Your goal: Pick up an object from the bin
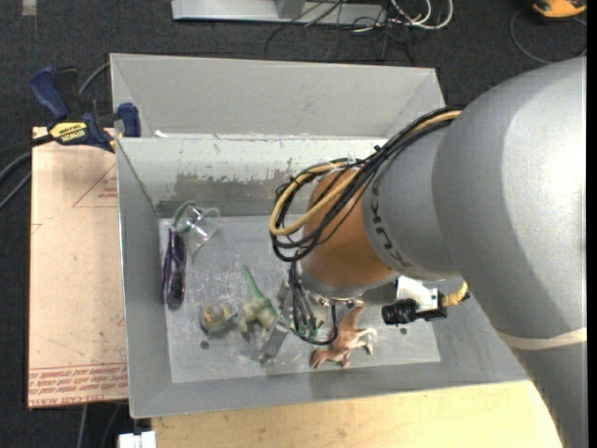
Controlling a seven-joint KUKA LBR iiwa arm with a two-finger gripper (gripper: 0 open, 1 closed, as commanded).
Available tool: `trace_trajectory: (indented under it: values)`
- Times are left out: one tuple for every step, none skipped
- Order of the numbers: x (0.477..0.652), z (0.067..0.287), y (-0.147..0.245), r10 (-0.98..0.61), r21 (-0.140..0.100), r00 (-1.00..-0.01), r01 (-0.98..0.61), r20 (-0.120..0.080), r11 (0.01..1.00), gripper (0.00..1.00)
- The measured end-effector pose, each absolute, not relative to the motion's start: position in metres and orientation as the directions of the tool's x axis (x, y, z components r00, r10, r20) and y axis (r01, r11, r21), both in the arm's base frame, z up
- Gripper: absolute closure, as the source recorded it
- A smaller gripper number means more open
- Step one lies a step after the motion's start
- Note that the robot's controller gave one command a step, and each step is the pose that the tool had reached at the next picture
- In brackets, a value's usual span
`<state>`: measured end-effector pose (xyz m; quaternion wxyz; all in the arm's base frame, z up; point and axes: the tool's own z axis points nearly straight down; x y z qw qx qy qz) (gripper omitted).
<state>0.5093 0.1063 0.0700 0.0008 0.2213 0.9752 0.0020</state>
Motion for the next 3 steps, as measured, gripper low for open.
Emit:
trace_trajectory:
  values:
    - [0.509,0.070,0.106,0.432,0.004,-0.902,0.432,-0.001,0.902,0.00]
    - [0.528,0.081,0.124,-0.083,0.004,-0.997,-0.083,-0.004,0.997,1.00]
    - [0.528,0.081,0.124,-0.083,0.004,-0.997,-0.083,-0.004,0.997,1.00]
